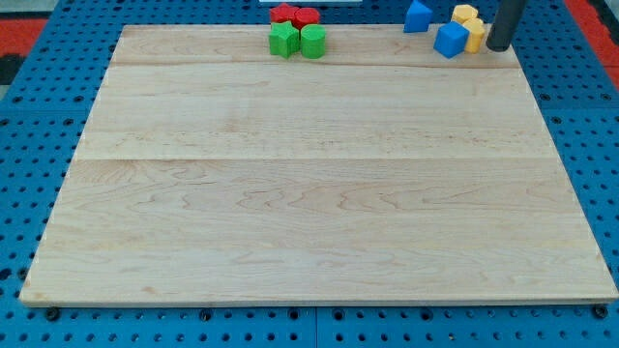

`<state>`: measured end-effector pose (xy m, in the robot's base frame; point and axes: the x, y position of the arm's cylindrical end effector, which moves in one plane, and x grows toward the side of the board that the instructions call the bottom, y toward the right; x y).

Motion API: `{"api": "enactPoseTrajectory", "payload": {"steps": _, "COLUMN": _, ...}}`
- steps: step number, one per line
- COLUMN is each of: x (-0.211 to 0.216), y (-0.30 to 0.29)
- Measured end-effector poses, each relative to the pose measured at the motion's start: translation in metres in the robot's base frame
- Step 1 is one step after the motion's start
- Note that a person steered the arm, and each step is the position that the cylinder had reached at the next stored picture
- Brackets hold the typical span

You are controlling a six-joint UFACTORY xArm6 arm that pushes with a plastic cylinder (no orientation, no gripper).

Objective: Push the group of blocks to the left

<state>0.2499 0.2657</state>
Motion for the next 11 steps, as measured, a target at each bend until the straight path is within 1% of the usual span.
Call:
{"api": "enactPoseTrajectory", "payload": {"steps": 1, "x": 0.015, "y": 0.000}}
{"api": "enactPoseTrajectory", "payload": {"steps": 2, "x": 0.017, "y": 0.017}}
{"api": "enactPoseTrajectory", "payload": {"steps": 3, "x": 0.011, "y": 0.056}}
{"api": "enactPoseTrajectory", "payload": {"steps": 4, "x": 0.011, "y": 0.065}}
{"api": "enactPoseTrajectory", "payload": {"steps": 5, "x": 0.000, "y": 0.065}}
{"api": "enactPoseTrajectory", "payload": {"steps": 7, "x": -0.057, "y": 0.065}}
{"api": "enactPoseTrajectory", "payload": {"steps": 9, "x": -0.058, "y": 0.046}}
{"api": "enactPoseTrajectory", "payload": {"steps": 10, "x": -0.058, "y": 0.012}}
{"api": "enactPoseTrajectory", "payload": {"steps": 11, "x": -0.058, "y": -0.009}}
